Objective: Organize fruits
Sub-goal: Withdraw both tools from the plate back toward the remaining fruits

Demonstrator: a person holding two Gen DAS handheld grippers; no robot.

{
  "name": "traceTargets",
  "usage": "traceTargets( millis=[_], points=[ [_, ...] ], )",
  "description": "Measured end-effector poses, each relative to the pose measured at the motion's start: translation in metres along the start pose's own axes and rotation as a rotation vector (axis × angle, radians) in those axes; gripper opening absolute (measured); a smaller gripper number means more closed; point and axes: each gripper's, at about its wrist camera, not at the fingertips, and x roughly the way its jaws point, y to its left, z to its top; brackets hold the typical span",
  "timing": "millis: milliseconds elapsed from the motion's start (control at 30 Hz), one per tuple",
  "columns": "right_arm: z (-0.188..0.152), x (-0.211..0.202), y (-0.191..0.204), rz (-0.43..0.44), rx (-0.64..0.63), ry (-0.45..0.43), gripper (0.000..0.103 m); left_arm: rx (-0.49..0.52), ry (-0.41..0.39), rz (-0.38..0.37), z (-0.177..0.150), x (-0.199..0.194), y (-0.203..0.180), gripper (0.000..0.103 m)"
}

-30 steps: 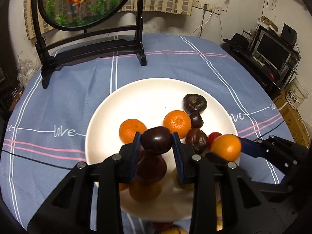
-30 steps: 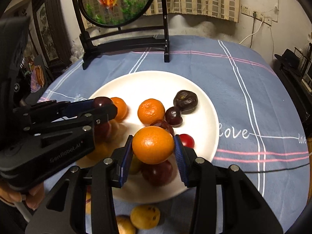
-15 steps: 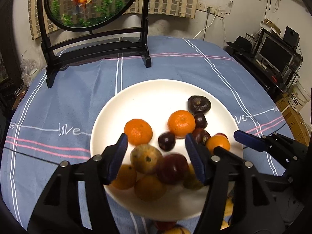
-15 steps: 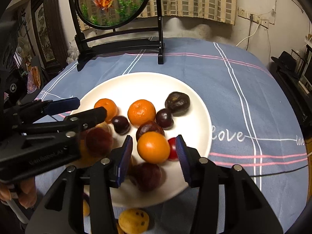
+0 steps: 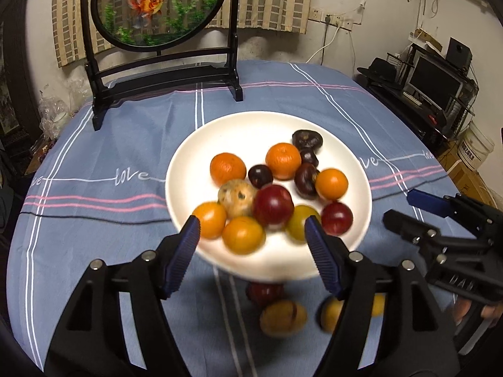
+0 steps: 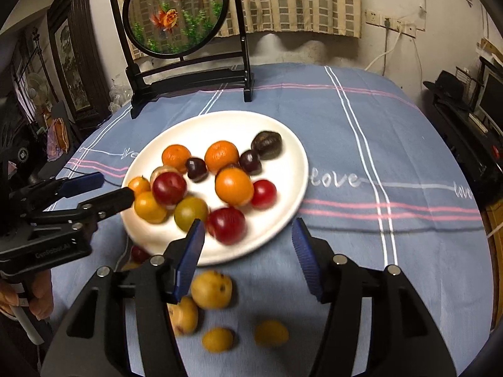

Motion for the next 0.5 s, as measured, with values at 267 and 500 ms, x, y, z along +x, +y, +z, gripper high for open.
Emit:
traceTargets(
  millis=[267, 500],
  points=[
    [-0.042, -0.026, -0.008, 0.006, 0.041, -0.002, 0.059, 0.002, -0.010, 0.000, -0.037, -0.027, 0.005, 0.071],
    [-0.078, -0.040, -0.010, 0.005, 0.053, 0.006, 0.059, 0.006, 0.027, 0.000, -0.069, -0.034, 0.003, 0.072]
  ],
)
